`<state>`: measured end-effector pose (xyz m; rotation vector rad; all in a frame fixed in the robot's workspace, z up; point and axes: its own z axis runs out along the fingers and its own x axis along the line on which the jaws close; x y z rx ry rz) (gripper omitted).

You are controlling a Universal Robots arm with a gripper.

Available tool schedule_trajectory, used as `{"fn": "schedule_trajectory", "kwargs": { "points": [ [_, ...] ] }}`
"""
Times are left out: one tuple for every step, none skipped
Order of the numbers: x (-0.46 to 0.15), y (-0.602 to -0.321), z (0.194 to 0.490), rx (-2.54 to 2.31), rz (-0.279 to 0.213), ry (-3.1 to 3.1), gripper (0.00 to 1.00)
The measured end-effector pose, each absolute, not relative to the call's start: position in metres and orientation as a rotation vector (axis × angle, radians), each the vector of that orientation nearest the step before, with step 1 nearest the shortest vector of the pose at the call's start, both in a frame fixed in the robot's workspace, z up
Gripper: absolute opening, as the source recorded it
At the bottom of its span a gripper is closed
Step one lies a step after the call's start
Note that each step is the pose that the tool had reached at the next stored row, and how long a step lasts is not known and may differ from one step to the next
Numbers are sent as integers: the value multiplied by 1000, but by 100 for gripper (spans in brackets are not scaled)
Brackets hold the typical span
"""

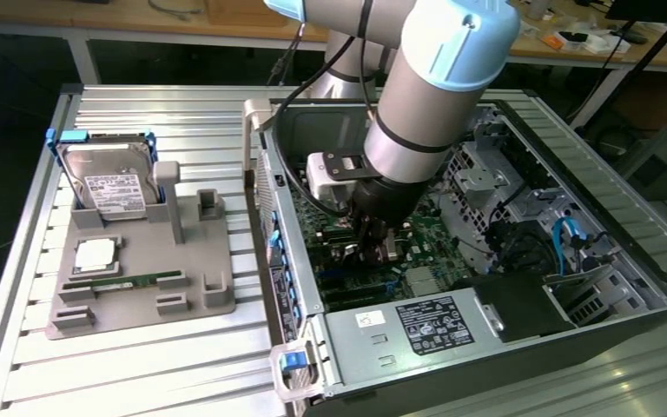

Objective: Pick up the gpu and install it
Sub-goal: 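Insert the gpu into the slot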

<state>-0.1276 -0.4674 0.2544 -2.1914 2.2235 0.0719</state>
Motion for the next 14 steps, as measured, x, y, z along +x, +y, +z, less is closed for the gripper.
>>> {"fn": "schedule_trajectory", "kwargs": {
  "points": [
    [-128, -467, 254, -2192, 73, 2224, 27],
    [-128, -467, 254, -2192, 74, 2224, 27],
    [-127, -467, 254, -2192, 75, 2224, 27],
    [-127, -467, 254, -2192, 77, 2224, 27],
    [-127, -467, 254, -2192, 79, 2225, 27],
    [-127, -467, 254, -2193, 80, 2225, 27],
    [-127, -467, 254, -2193, 82, 2226, 27],
    [-127, -467, 254, -2194, 84, 2226, 27],
    [-127, -467, 254, -2195, 86, 2227, 27],
    [-127, -467, 254, -2196, 88, 2228, 27],
    [-127, -467, 254, -2196, 91, 2229, 27],
    [-127, -467, 254, -2197, 93, 2231, 27],
    [-127, -467, 254, -2198, 94, 2231, 27],
    [-127, -467, 254, -2198, 95, 2231, 27]
  ]
}}
